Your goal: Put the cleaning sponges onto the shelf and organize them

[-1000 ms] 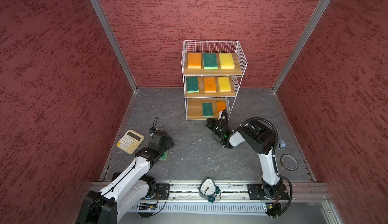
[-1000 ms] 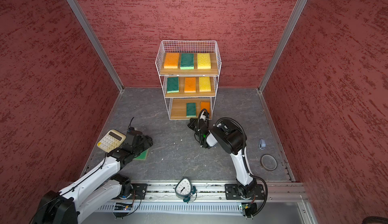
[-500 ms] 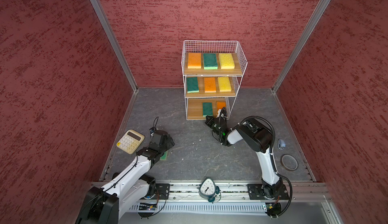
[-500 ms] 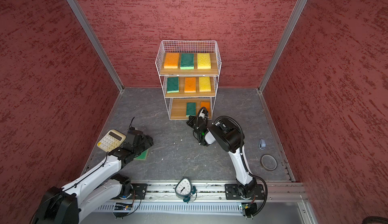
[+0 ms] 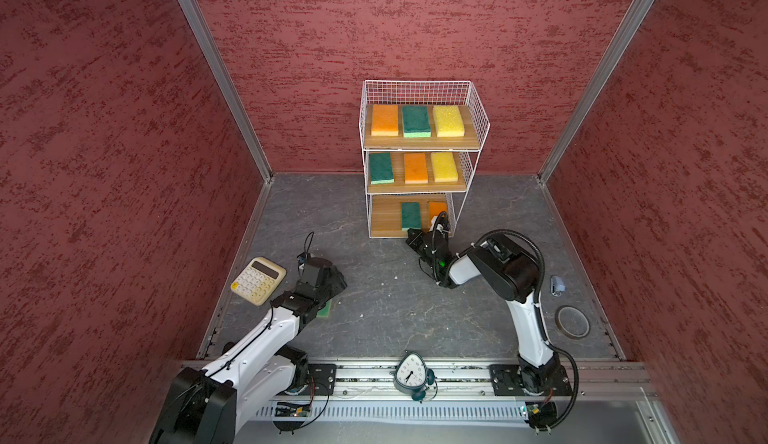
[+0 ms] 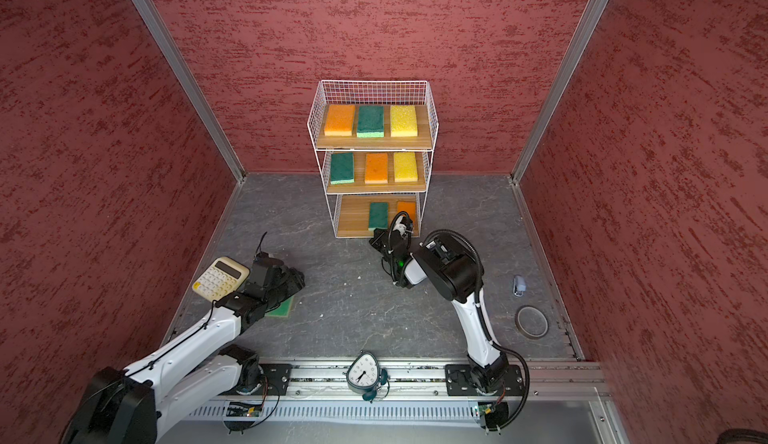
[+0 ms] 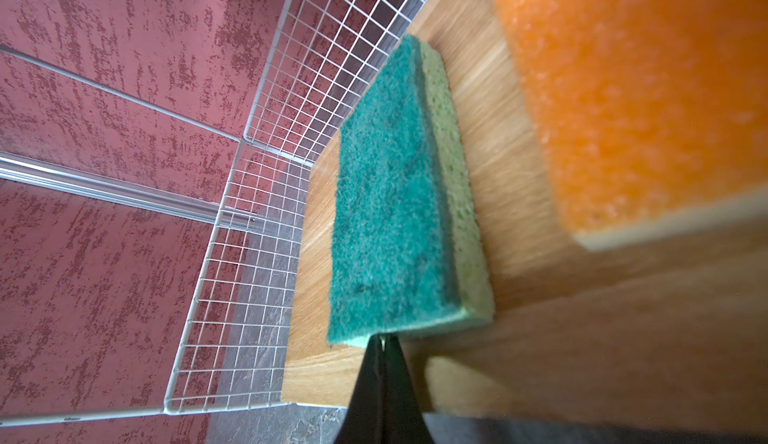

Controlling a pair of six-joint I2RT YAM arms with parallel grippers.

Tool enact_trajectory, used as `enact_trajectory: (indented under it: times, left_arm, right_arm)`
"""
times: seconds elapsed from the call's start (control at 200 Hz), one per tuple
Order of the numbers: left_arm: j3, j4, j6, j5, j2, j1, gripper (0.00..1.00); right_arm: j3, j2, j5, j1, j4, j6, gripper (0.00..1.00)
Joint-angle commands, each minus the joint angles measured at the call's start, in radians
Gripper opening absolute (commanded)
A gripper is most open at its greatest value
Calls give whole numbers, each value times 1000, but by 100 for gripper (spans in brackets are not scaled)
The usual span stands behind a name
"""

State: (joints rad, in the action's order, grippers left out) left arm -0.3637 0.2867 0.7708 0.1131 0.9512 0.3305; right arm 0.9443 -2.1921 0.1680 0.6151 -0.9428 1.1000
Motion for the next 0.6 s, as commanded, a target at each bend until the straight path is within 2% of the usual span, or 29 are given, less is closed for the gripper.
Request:
enact_trajectory:
  times: [0.0, 0.215, 0.361, 0.521, 0.596]
  left_arm:
    - [-15, 4, 5, 1, 6, -6, 71]
    - [-70, 138, -22, 51, -50, -4, 73]
    - [-106, 237, -24, 93, -110, -2, 74]
    - [-160, 367, -1, 146, -131, 0, 76]
    - [-181, 439, 39, 185, -130, 1, 77]
  right_arm:
    - [-6, -39, -8, -7, 59, 21, 0]
    - [-76, 38, -52, 0, -8, -45, 0]
    - [-142, 107, -68, 17, -35, -83, 15]
    - [-184, 180, -110, 32, -46, -145, 20]
    - [-198, 232, -133, 36, -11, -186, 26]
